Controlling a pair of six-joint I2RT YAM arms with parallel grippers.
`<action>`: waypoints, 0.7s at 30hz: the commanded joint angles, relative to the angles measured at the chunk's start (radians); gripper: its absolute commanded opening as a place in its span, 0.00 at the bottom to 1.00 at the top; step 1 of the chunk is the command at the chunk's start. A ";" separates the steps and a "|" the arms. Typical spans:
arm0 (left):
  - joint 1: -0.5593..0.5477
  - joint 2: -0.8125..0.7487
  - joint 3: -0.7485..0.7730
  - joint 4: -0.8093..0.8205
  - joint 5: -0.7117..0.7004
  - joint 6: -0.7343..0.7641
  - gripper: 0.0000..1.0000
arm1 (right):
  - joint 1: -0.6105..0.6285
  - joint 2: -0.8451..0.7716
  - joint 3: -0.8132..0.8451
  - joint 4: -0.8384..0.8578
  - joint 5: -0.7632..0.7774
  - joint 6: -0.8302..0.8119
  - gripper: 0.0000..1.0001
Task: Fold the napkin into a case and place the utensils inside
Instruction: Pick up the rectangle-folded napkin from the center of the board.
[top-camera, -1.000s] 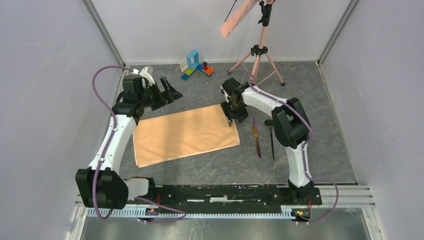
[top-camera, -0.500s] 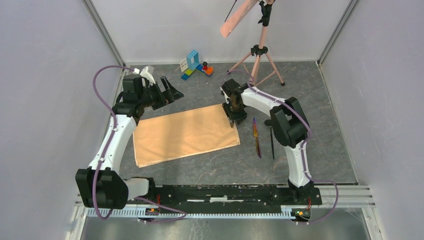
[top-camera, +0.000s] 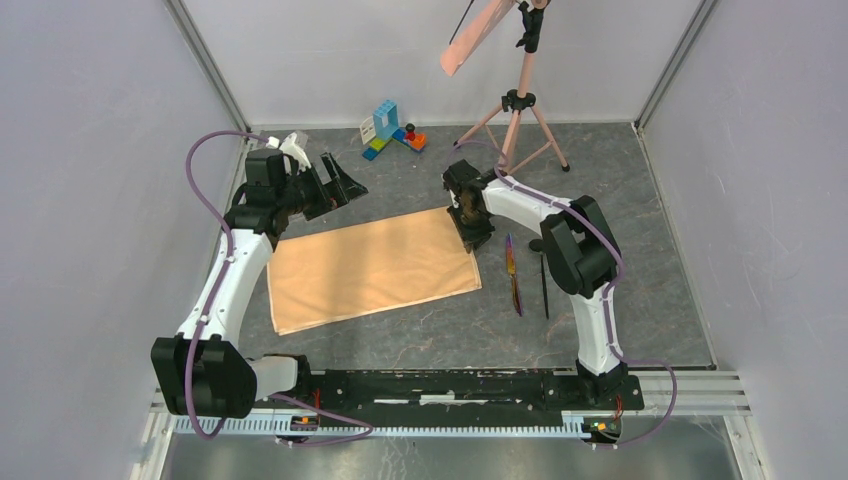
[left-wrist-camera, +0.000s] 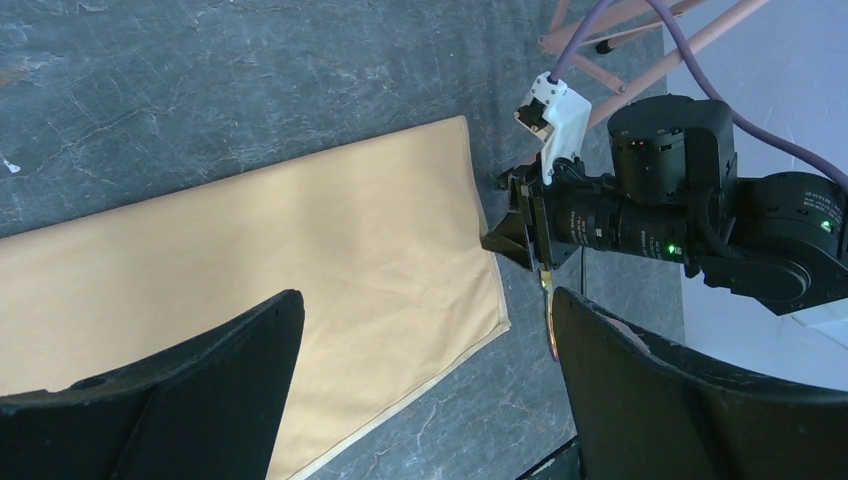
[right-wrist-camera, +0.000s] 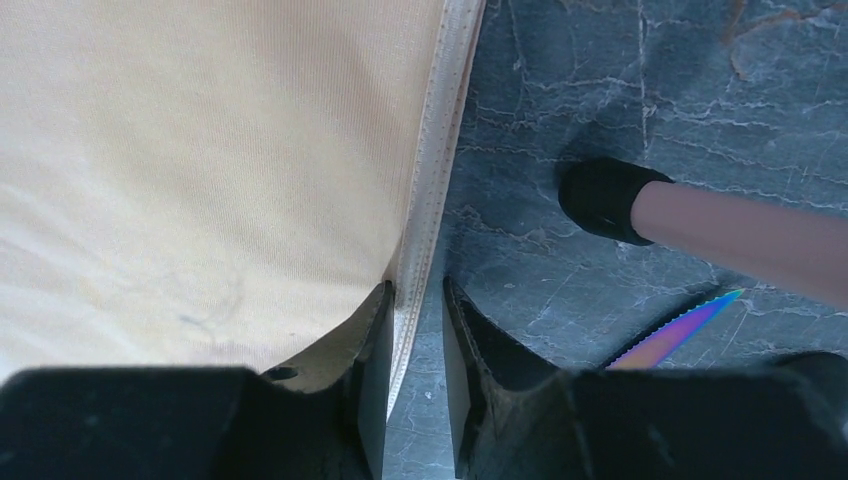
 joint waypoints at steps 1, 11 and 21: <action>-0.001 -0.003 0.005 0.035 0.027 -0.017 1.00 | 0.032 0.105 -0.031 0.042 0.002 0.026 0.29; -0.001 -0.003 0.005 0.035 0.030 -0.016 1.00 | 0.035 0.022 0.131 -0.074 -0.001 0.028 0.54; -0.001 -0.004 0.002 0.039 0.043 -0.021 1.00 | 0.036 0.025 0.114 -0.090 -0.041 0.044 0.59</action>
